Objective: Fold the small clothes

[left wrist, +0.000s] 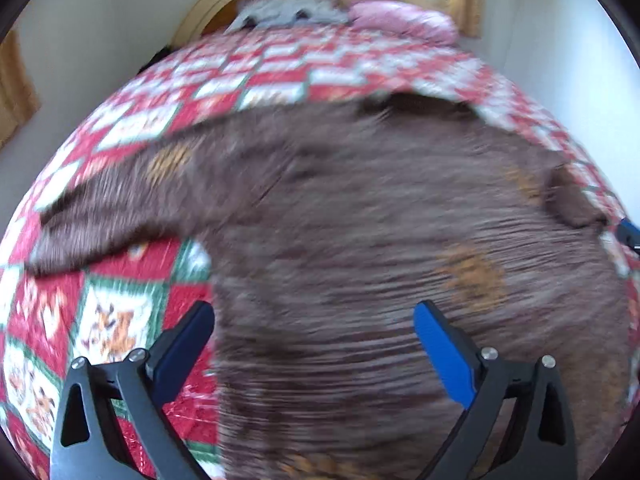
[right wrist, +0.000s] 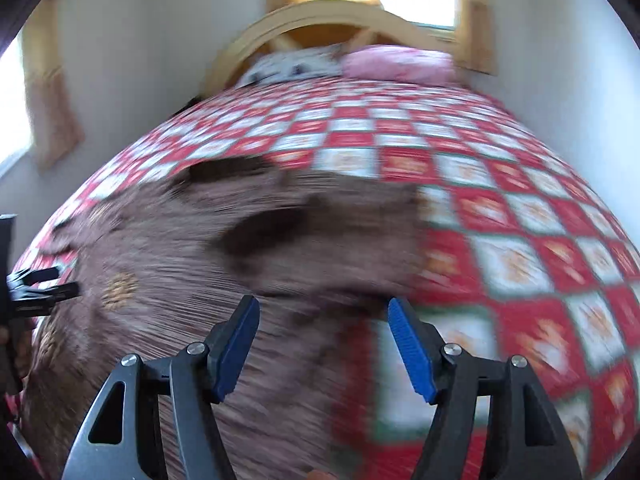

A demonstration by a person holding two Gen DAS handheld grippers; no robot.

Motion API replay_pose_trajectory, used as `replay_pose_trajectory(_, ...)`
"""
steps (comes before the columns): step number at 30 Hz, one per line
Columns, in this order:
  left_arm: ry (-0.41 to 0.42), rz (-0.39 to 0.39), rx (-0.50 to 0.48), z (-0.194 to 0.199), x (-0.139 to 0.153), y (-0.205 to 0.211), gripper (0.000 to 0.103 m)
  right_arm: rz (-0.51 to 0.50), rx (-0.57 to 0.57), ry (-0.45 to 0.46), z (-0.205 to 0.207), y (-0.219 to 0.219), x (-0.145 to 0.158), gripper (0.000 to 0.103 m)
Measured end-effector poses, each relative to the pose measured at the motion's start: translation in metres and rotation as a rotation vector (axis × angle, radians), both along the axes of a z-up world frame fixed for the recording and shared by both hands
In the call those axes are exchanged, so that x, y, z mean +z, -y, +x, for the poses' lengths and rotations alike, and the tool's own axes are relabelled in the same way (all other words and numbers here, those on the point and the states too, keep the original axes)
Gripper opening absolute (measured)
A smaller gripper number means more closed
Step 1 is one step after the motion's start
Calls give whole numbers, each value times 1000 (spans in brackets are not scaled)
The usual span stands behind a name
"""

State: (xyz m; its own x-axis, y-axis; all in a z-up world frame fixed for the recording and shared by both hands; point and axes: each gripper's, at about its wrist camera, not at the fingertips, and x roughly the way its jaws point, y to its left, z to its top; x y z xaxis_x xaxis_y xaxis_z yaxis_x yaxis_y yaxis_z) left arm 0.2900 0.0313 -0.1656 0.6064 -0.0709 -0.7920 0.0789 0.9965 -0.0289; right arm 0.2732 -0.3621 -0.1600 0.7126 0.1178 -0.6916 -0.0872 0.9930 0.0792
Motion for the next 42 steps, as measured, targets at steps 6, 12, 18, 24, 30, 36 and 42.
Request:
replay_pose_trajectory(6, 57, 3, -199, 2, 47, 85, 102, 68, -221, 64, -36, 67, -14, 68)
replay_pose_trajectory(12, 57, 69, -335, 30, 46, 179, 99, 140, -221, 88, -46, 80, -19, 68)
replay_pose_trajectory(18, 30, 168, -341, 77, 19, 234, 74, 176, -181, 87, -43, 83, -22, 68)
replay_pose_trajectory(24, -83, -22, -317, 110, 4, 225, 6, 190, -188, 3, -31, 85, -36, 68)
replay_pose_trajectory(30, -59, -107, -297, 108, 27, 193, 5, 172, -178, -4, -31, 82, -37, 68)
replay_pose_trajectory(36, -45, -132, -244, 127, 29, 166, 5, 163, -180, -4, -30, 82, -39, 68)
replay_pose_trajectory(42, -110, -172, -177, 131, 4, 137, 5, 161, -181, -9, -29, 82, -39, 68)
